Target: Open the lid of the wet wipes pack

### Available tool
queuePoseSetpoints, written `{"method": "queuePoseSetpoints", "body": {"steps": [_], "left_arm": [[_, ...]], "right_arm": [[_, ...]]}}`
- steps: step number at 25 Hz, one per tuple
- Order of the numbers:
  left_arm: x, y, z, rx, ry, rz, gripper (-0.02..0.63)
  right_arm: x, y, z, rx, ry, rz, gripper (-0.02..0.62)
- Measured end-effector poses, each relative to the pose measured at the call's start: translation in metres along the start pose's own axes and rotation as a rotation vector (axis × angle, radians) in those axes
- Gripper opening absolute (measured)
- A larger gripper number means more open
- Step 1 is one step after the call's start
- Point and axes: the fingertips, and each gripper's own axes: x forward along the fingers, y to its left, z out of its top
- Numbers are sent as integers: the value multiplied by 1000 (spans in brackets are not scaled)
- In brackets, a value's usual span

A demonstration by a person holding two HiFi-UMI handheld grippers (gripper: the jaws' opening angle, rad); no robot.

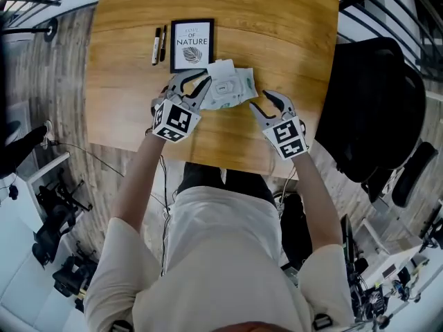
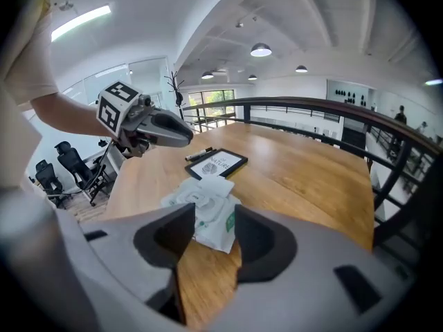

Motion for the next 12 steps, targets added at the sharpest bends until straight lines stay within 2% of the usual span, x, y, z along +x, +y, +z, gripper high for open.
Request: {"method": "queuePoseSetpoints", "body": {"steps": [7, 12], "left_arm": [[-79, -20, 36, -71, -52, 38, 34], [-139, -32, 55, -149, -101, 52, 17]], "right_arm": [[-58, 39, 39, -52, -50, -30, 153], [-100, 75, 68, -41, -112, -73, 99]]}}
